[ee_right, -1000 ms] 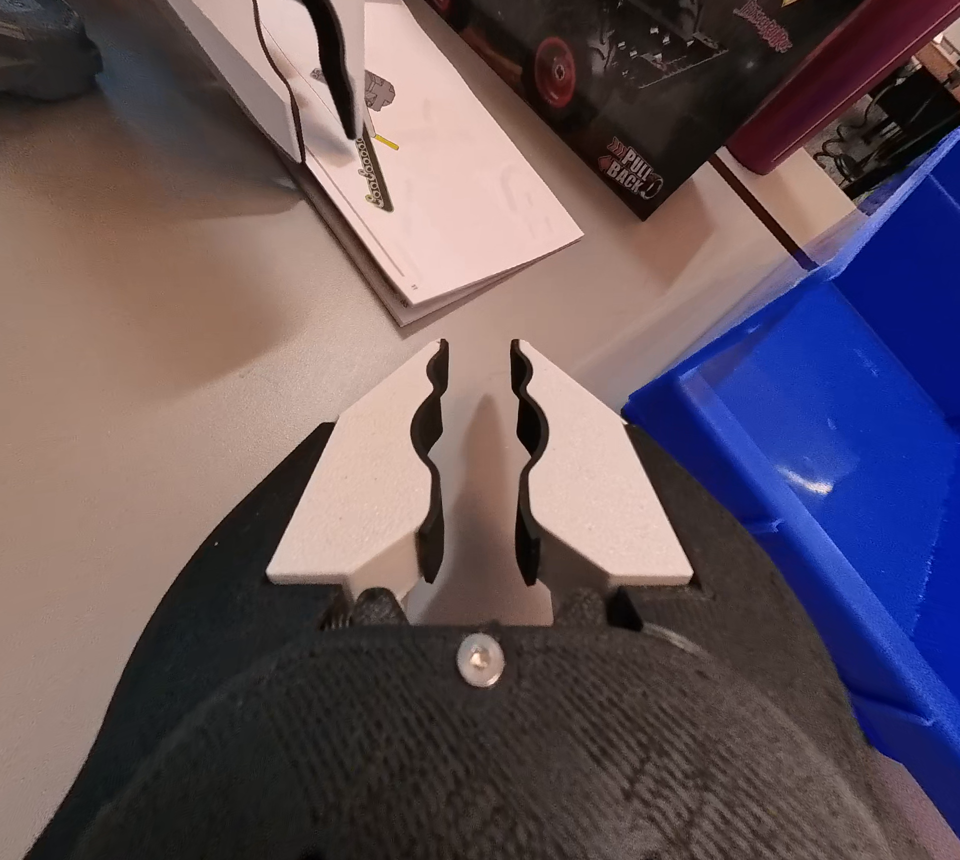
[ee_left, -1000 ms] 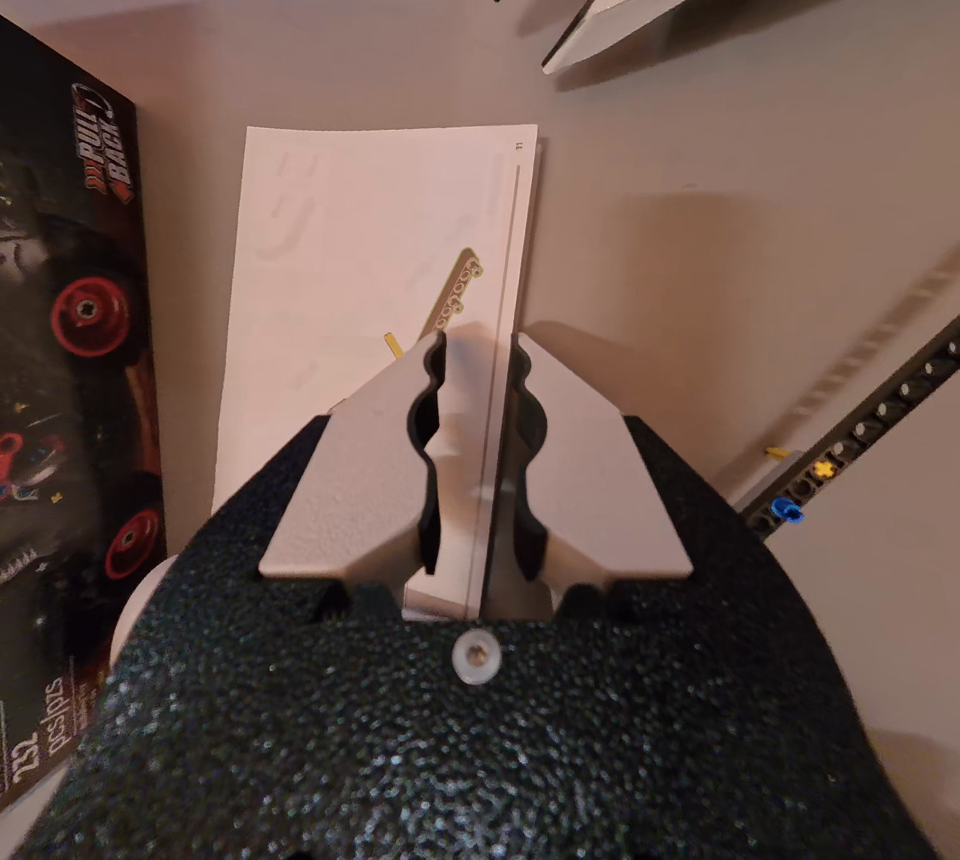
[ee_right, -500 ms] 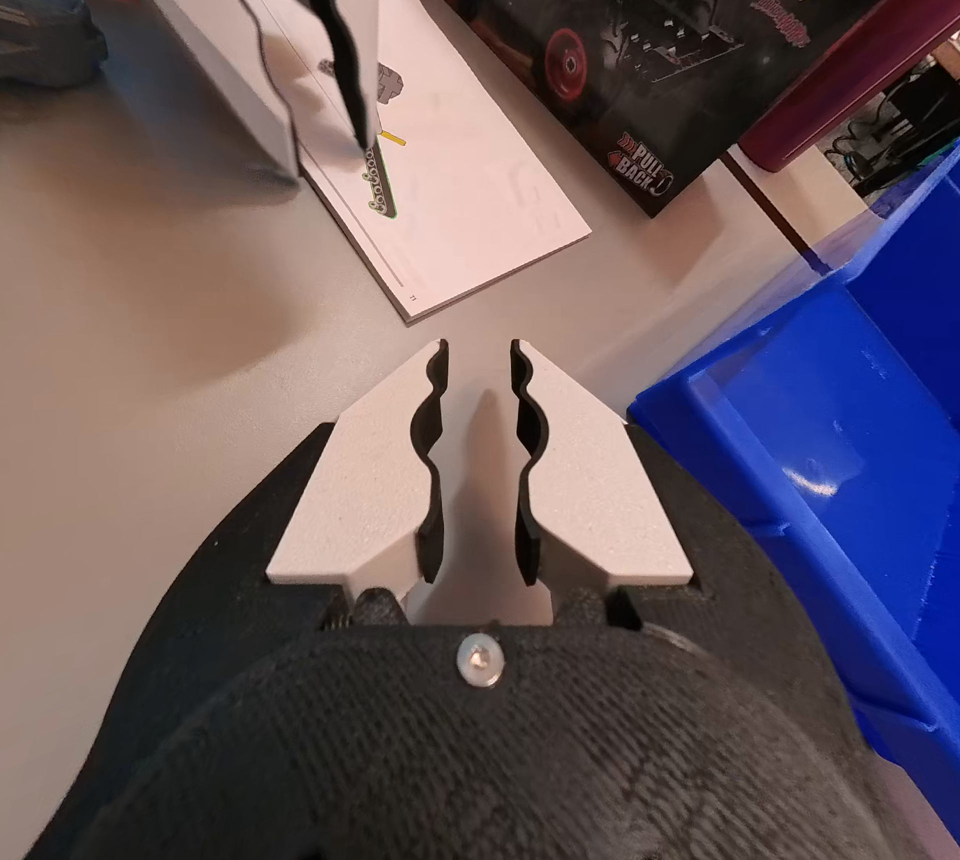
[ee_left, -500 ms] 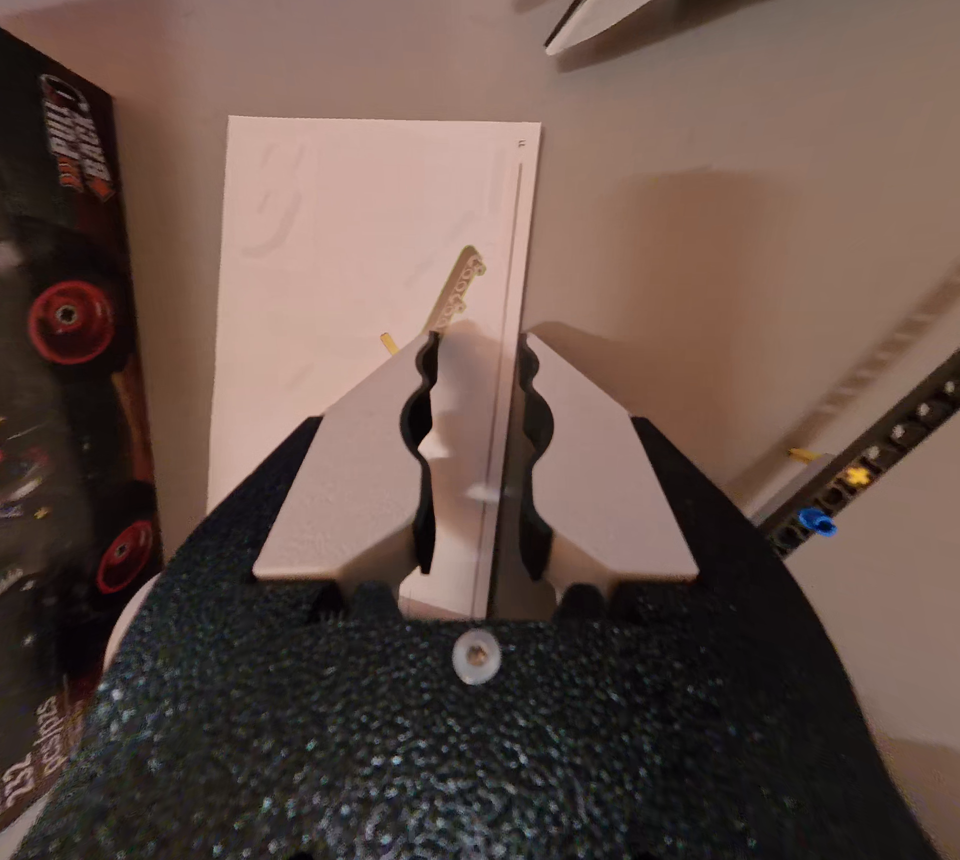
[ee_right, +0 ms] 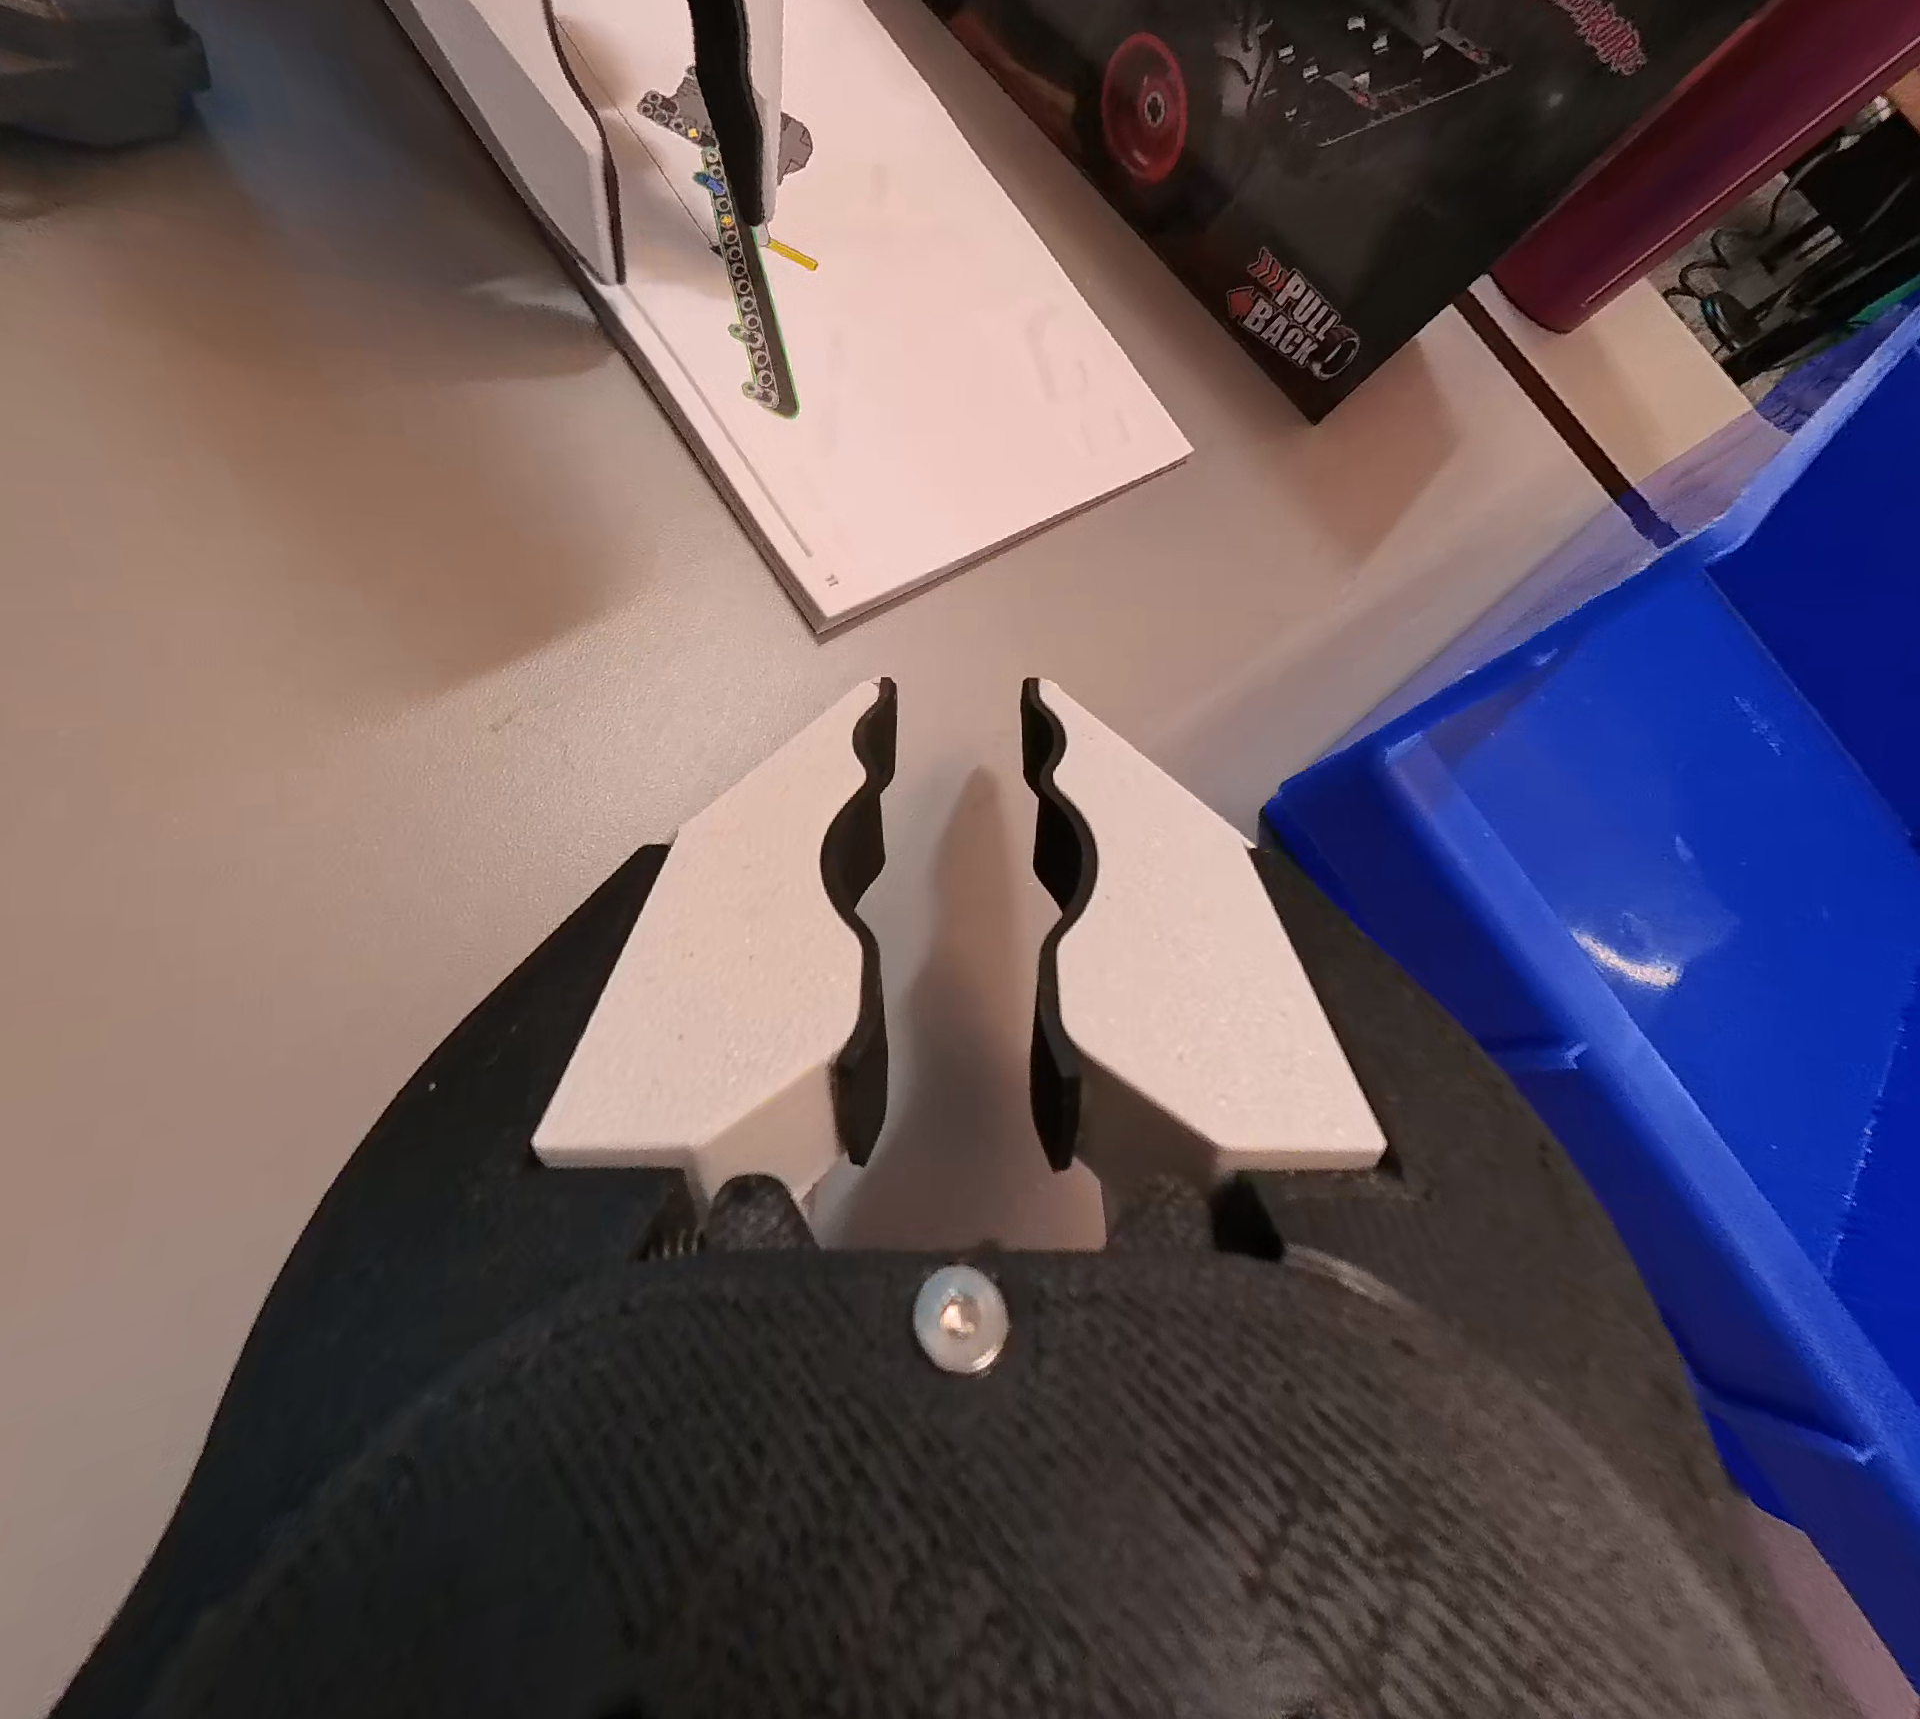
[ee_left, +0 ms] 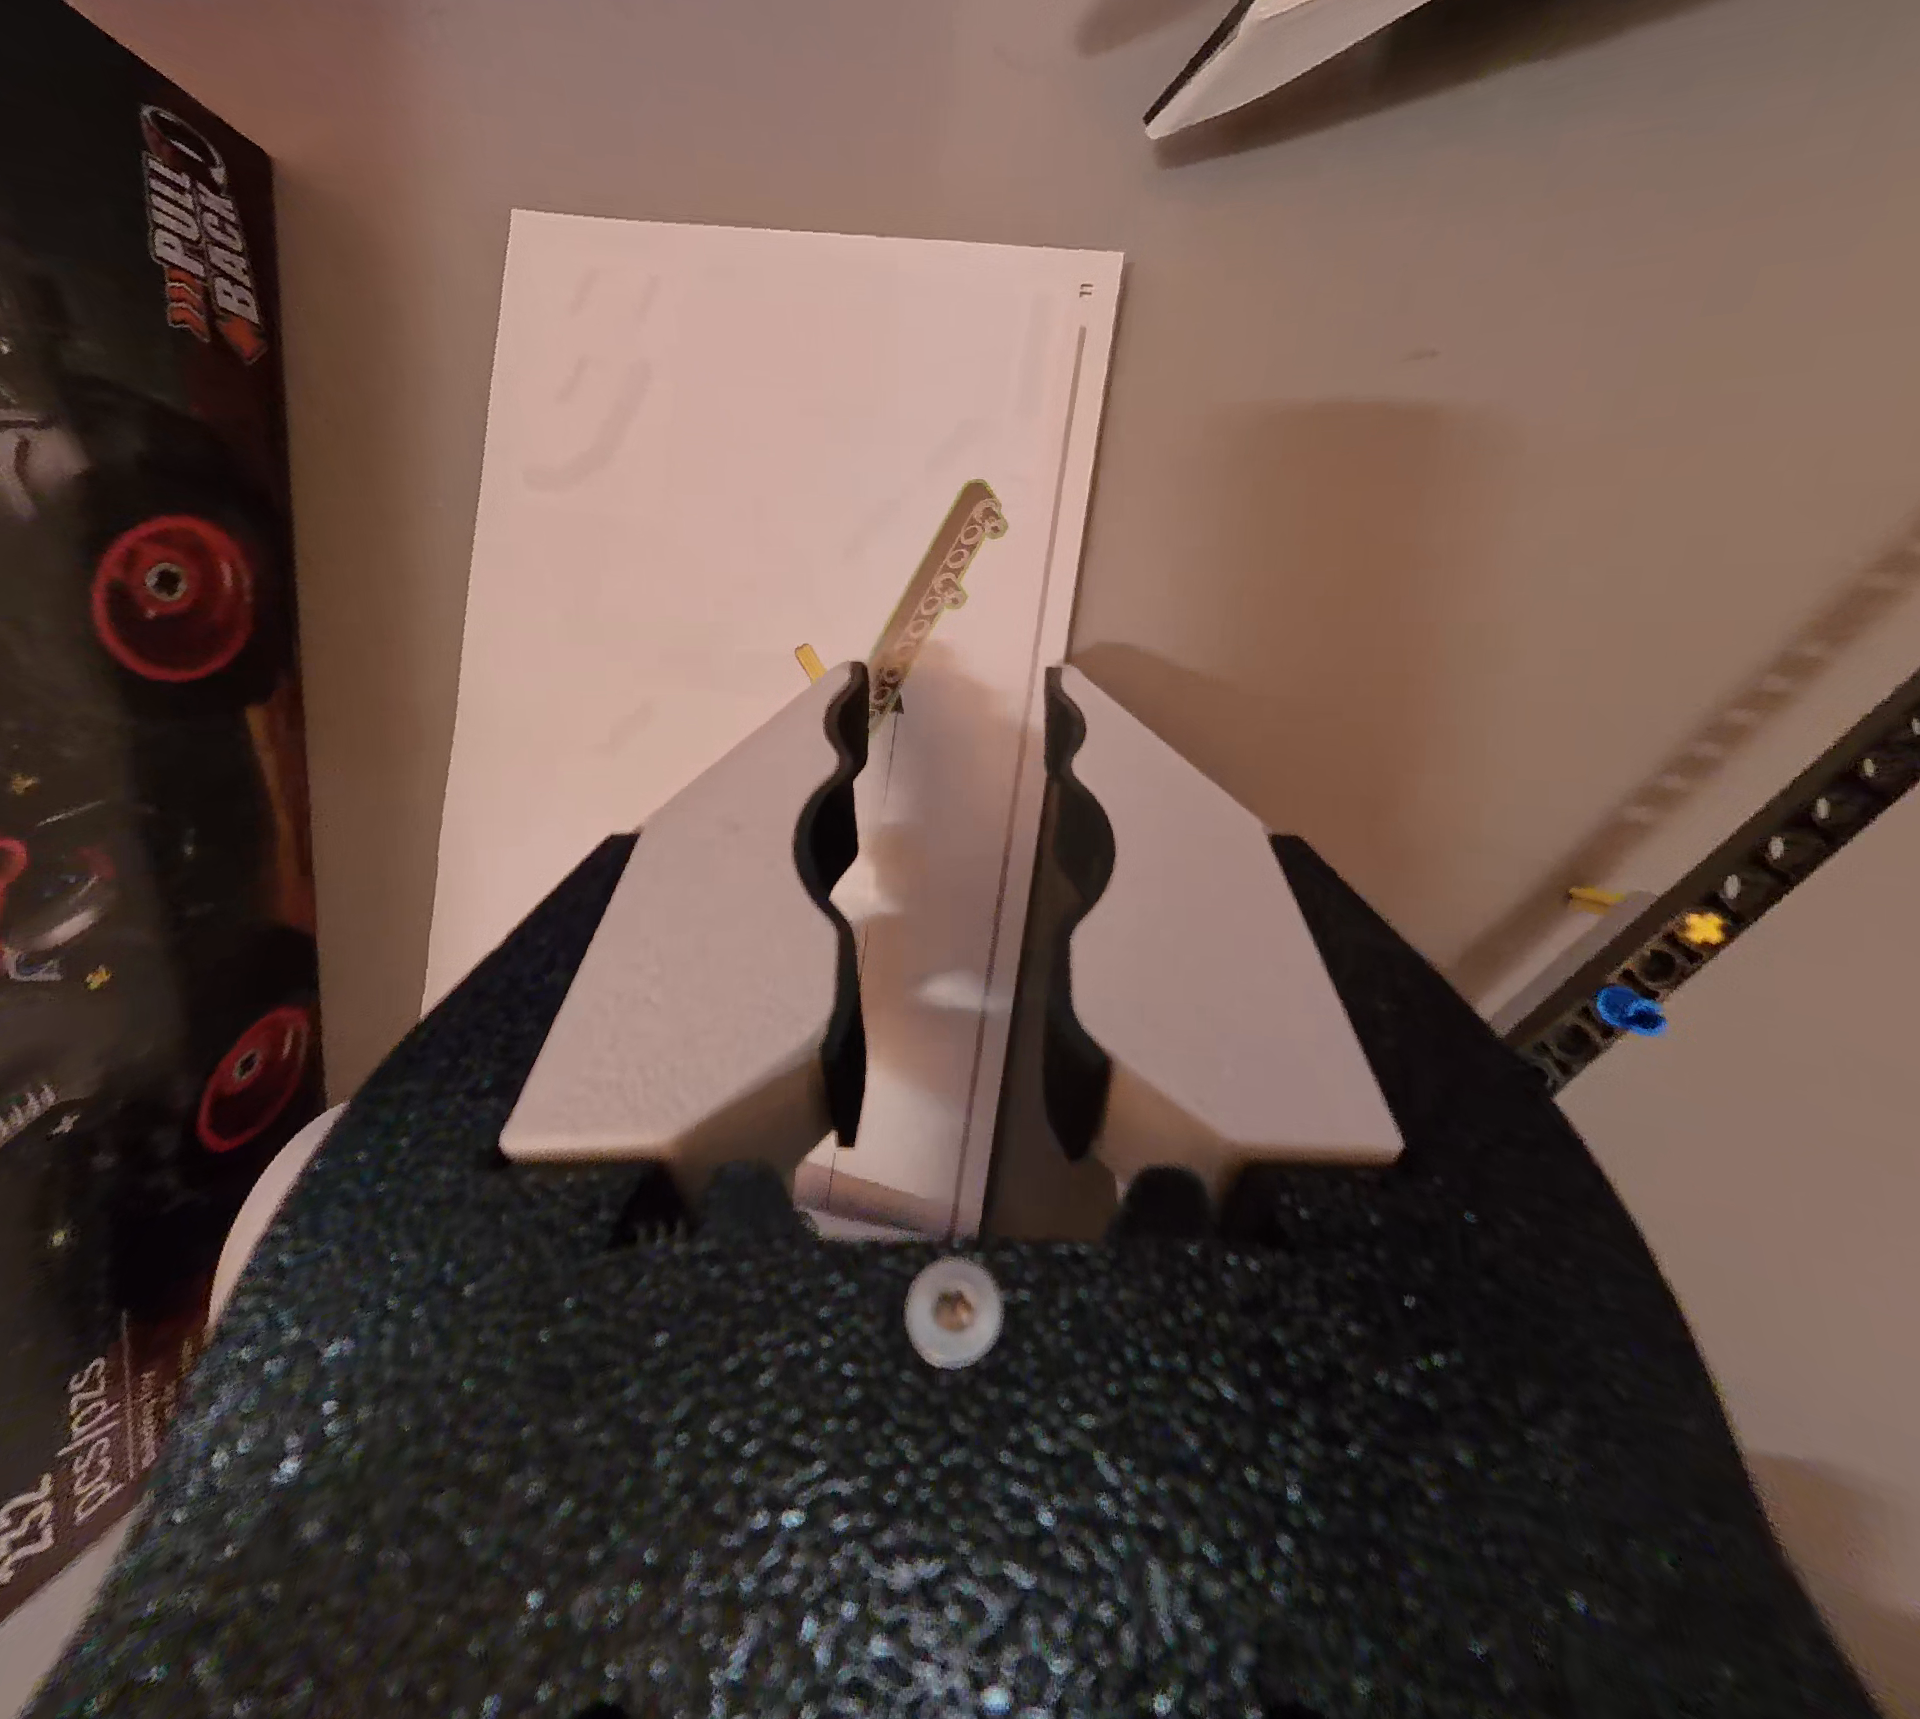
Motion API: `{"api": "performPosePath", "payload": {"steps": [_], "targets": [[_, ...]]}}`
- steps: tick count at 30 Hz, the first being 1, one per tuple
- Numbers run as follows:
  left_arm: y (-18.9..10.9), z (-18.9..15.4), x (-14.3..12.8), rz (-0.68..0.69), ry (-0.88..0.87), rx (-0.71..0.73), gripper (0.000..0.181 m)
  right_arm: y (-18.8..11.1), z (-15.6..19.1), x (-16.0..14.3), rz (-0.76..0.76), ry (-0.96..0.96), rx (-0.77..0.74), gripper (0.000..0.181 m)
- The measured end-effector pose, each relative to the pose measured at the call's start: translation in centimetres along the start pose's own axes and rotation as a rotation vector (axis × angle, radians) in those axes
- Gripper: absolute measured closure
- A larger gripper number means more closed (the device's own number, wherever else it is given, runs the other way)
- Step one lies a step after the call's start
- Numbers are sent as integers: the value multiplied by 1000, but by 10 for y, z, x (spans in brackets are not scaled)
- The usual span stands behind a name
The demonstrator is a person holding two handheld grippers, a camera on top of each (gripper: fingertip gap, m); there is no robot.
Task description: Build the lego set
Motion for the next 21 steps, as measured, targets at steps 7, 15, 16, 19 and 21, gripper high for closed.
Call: {"api": "performPosePath", "payload": {"steps": [7,15,16,19,21], "targets": [[5,-3,0,3,6,-32,148,0,0,0,1,2,1,160],[1,2,-1,-10,-16,-23,147,0,0,-1,5,-1,2,160],[0,2,0,-12,-17,-23,147,0,0,-1,5,-1,3,160],[-1,2,0,-11,-14,-24,147,1,1,-1,11,-3,8,159],[-1,3,1,-5,-14,-23,146,1,1,-1,14,-4,9,159]]}}
Point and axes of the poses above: each gripper's, where its closed fingertips meet, y out along the fingers, x out of its top, z = x × y across the jaws, the point moved 9 cm from there along -y, back along the fingers, and after that the axes turned 3 degrees about -y, right-handed, at the moved point
